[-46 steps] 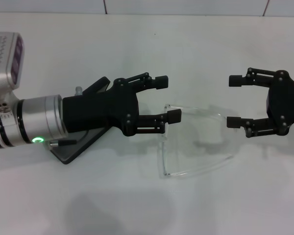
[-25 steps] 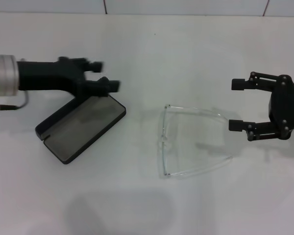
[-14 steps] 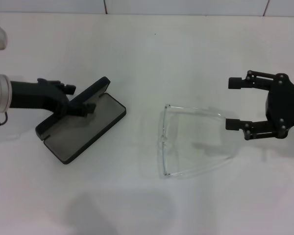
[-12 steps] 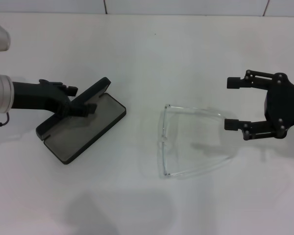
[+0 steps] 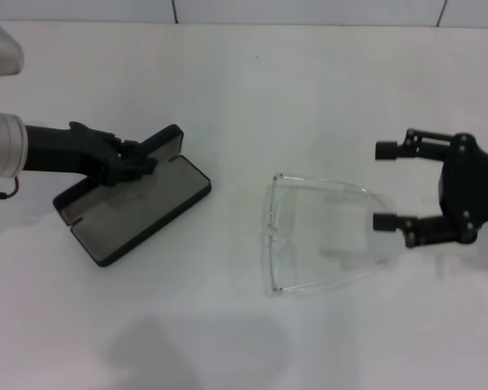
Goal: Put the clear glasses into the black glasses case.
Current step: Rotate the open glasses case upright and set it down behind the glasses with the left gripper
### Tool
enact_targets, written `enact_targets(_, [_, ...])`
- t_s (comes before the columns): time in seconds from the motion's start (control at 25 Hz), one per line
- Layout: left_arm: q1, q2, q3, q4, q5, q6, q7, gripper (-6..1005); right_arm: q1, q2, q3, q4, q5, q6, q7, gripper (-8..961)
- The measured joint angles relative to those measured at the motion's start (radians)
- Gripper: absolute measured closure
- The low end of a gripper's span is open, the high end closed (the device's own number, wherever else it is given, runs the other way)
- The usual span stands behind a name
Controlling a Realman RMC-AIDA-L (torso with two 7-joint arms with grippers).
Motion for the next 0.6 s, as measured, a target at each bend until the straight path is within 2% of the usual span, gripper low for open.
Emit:
enact_targets(0.36, [-0.049,-0.006,-0.001,0.019,-0.001,-0.006,0.071,681,-0.007,0.011,0.004,0.0,-0.109,-0.109,-0.058,100])
enact_targets(0.4, [-0.057,-0.01,-0.001,0.023,-0.001,-0.008,0.082,697,-0.011,0.012,0.003,0.0,-0.11,-0.113,-0.063,100])
enact_targets(0.44, [-0.103,-0.026,0.0,0.03,-0.003,-0.033,0.129,718,-0.016,0.014,0.003,0.0,-0.11,-0.115,-0.069,100])
enact_targets(0.6, [-0.169,-0.044,0.015,0.002,-0.005,-0.088,0.217,804,-0.028,0.027,0.003,0.003,-0.114,-0.117,-0.09,99])
